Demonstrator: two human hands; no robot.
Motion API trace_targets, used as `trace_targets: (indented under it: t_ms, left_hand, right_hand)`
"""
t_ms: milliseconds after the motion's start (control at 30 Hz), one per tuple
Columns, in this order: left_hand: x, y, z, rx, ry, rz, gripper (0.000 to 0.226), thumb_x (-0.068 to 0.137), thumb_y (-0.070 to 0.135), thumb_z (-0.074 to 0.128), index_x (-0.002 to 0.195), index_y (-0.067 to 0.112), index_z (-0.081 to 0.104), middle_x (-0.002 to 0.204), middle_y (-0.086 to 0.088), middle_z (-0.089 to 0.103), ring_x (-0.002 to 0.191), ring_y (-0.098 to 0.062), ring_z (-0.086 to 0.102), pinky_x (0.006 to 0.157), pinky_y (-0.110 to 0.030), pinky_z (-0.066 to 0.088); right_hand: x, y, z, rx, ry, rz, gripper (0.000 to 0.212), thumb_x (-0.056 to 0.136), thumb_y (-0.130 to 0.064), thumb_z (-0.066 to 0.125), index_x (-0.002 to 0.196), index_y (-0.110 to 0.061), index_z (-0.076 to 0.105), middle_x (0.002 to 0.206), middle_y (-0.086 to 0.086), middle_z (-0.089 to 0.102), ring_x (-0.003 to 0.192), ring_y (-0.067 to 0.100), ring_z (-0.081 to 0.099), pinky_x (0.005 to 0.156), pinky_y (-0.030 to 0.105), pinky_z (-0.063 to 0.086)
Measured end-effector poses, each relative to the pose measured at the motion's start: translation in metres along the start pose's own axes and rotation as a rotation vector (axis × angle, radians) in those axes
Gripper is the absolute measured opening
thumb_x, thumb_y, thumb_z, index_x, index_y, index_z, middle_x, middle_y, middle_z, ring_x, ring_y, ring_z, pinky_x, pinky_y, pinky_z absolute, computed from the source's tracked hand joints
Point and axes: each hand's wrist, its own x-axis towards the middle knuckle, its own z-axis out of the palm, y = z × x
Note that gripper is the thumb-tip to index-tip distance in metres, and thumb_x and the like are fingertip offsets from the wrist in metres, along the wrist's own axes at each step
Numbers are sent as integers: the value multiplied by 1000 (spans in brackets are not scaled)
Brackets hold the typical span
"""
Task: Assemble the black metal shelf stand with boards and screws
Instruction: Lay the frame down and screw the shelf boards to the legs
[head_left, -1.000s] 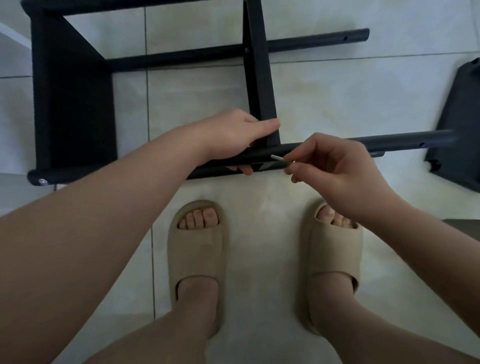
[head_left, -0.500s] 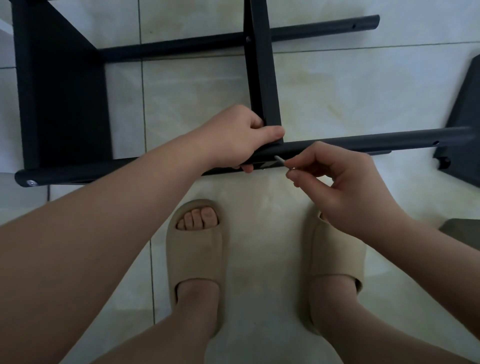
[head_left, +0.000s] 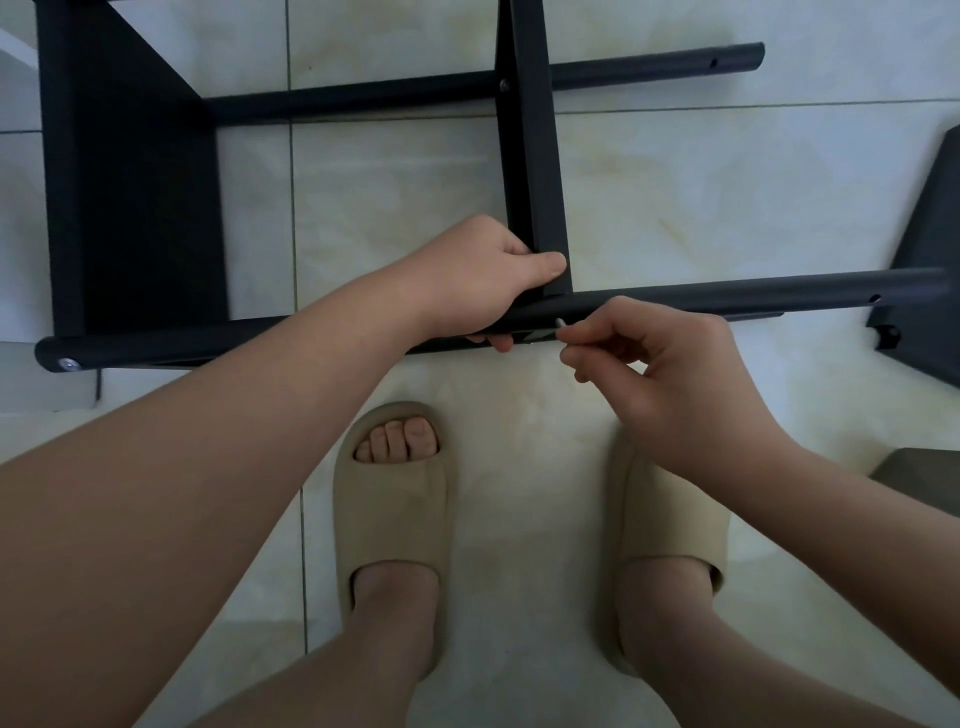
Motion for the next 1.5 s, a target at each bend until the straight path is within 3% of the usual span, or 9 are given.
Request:
trace_targets:
  t_ms: [133,200,333,700,900,1033,1367,1500]
  left_hand:
    - [0,-1,1,10,15,-4,44,101,42,53,81,7,70,55,-2,66,49,-15,65,49,-23,47]
    - [0,-1,1,14,18,-6,45,101,42,53,85,3,69,52,0,64,48,-14,65,49,-24,47]
    - [-1,0,0,2,19,-4,45,101,42,54,87,3,69,57,-3,65,50,-15,66,51,-25,48]
    - [-3,0,-1,-2,7,-9,41,101,43,53,78,12,68,49,3,63,43,-11,61,45,-20,45]
    - [-4,1,-1,-3,6,-5,42,101,43,53,76,13,67,49,3,63,38,-9,57,41,-16,41]
    - [-4,0,-1,-6,6,-7,41,101,43,53,80,11,69,49,3,63,39,-9,58,42,-16,42]
    - [-2,-1,-1,-2,9,-6,45,101,43,54,83,4,68,50,0,64,41,-10,59,43,-17,43]
    - [-1,-2,-2,-16,-3,-3,47,100,43,55,88,0,69,51,1,65,43,-11,62,43,-17,45]
  right_hand:
    - [0,0,2,0,10,22,11,89,-2,72,92,-13,75,92,-6,75,75,13,69,76,27,55]
    - [2,0,3,39,13,76,13,89,-3,72,90,-16,75,89,-2,76,74,12,69,74,23,54]
    - [5,-2,6,167,24,216,14,89,-6,74,84,-19,73,82,-2,75,71,7,71,74,22,55]
    - [9,-8,8,276,35,310,18,89,-1,72,83,-17,73,78,2,75,68,11,73,78,31,61]
    - [10,-9,6,372,9,344,20,90,4,69,85,-15,74,80,4,76,71,14,75,74,22,60]
    - [11,-9,4,368,-6,346,24,92,6,65,86,-15,73,81,2,77,73,15,75,74,20,59]
    - [10,-8,9,249,38,348,19,92,-1,68,81,-17,65,76,-4,76,67,13,74,69,36,60]
    - [11,-9,10,215,52,343,19,91,-4,69,80,-18,64,75,-6,75,65,12,73,66,33,55]
